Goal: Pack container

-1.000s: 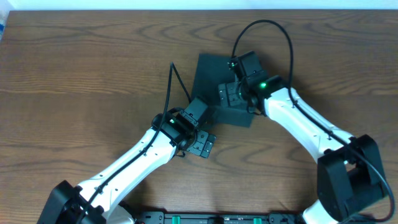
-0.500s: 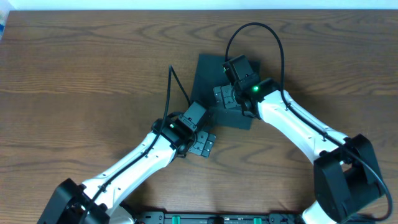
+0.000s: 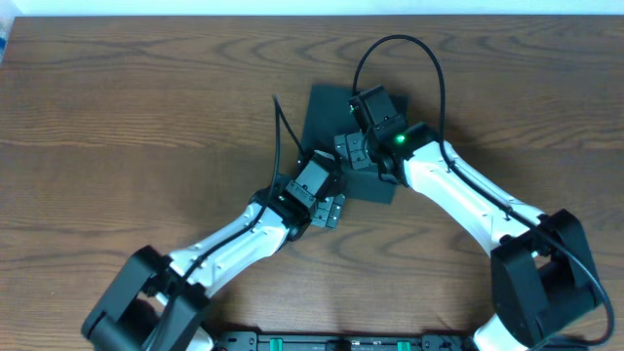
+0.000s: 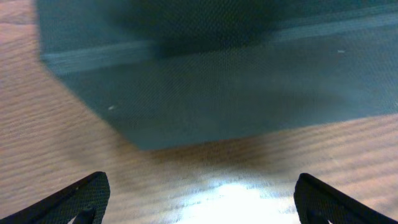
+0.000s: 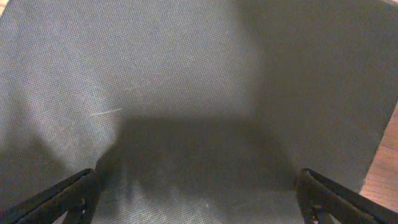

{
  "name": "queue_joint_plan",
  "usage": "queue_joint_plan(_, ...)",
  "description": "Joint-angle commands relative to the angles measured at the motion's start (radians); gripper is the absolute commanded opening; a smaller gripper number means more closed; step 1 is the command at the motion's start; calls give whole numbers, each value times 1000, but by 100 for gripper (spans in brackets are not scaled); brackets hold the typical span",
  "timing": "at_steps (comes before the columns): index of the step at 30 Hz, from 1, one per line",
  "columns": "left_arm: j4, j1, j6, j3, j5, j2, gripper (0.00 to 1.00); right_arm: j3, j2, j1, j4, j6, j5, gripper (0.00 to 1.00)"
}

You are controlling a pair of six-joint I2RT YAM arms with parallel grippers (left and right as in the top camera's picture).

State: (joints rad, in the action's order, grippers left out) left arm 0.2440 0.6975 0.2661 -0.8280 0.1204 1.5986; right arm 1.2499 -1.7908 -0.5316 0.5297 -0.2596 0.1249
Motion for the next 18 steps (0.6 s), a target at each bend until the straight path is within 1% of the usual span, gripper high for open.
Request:
queue_joint_plan(1,-40,1,12,7,34,35,96,-8,-41,-2,5,-13,6,99)
queue_joint_plan(10,-161,-31,11,7,48,130,95,-9,-42,-2,5,-13,7,99)
queue_joint_plan(18,-244,-72,-1,7,48,131,96,-8,-42,-2,5,-13,26,99)
